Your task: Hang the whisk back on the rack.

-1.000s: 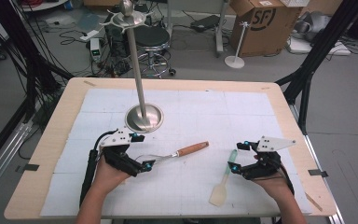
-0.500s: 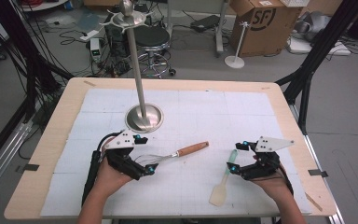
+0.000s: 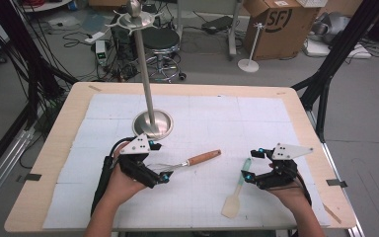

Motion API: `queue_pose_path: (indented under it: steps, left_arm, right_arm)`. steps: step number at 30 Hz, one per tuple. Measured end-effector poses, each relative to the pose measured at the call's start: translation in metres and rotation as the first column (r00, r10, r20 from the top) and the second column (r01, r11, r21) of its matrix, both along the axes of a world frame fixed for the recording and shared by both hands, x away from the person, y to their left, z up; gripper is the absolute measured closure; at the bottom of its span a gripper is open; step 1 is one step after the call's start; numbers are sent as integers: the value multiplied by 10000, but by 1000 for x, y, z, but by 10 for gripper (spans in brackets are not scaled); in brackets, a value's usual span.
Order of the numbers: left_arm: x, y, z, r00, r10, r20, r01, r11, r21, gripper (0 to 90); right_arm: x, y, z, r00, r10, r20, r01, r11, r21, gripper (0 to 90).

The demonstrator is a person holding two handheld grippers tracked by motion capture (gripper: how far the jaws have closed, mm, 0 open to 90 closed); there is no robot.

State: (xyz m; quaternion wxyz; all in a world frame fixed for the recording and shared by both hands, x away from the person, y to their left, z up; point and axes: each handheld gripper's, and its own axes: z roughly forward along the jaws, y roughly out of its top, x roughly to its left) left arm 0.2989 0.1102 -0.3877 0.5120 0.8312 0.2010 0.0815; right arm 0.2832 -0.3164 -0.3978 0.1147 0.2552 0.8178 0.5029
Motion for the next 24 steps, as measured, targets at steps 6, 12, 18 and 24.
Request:
queue_pose_path:
  steps: [6,12,18,24]
  left_arm:
    - [10,-13,0,9989,4,-466,17,9990,457,17]
    - [19,-29,6,9980,-48,-628,107,9954,950,17]
    - [32,-52,6,9965,-256,-799,375,9877,1520,17]
    - [40,-75,2,9939,-421,-1017,643,9720,2260,17]
  right_arm:
    - [1,0,0,10000,4,-21,-4,10000,68,160]
    - [3,0,0,10000,26,54,-26,10000,56,160]
    - [3,0,0,10000,-15,15,15,10000,10,161]
    - [3,-1,0,10000,-13,-8,13,10000,-5,160]
